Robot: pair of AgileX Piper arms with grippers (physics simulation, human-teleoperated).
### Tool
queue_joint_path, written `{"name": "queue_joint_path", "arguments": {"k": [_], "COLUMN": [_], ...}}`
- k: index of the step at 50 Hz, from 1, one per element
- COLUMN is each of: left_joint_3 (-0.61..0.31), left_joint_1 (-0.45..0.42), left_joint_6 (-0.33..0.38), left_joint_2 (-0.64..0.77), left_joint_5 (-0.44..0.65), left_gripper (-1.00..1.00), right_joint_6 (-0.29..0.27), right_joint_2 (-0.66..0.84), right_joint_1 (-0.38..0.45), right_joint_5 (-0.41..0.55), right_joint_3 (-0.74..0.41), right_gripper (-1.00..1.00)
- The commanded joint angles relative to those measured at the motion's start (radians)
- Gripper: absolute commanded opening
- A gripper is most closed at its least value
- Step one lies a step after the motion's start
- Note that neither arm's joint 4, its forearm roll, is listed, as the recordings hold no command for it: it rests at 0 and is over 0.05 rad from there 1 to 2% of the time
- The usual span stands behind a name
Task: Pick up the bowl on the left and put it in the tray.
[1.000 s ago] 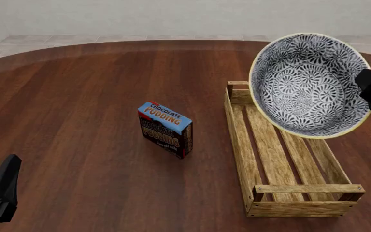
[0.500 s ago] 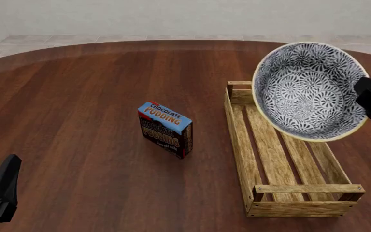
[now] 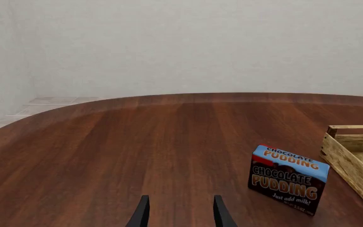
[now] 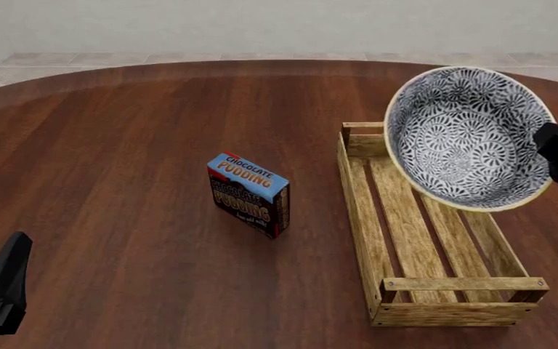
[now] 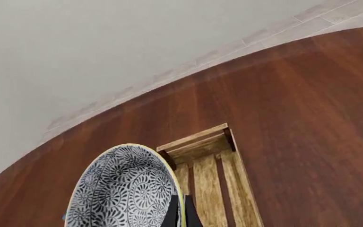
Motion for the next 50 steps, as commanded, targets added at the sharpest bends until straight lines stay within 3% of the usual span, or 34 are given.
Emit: {"name": "queue_joint_path", "arguments": {"k": [1, 20, 50], "left_joint_3": [0.000, 0.000, 0.000], "left_joint_1": [0.000, 0.000, 0.000], "left_joint_6": [0.000, 0.000, 0.000], "left_joint_2": [0.000, 0.000, 0.000], "left_joint_5": [0.000, 0.000, 0.000], "left_gripper": [1.00, 1.00, 1.00], "right_joint_6": [0.022, 0.012, 0.051], "right_joint_2": [-0.008, -0.017, 0.015], "right_joint_1": [-0.006, 0.020, 0.007], "right_joint_5": [0.001, 0.009, -0.051], "right_joint_3": [0.000, 0.021, 0.079], "right_gripper": [-1.00, -1.00, -1.00]}}
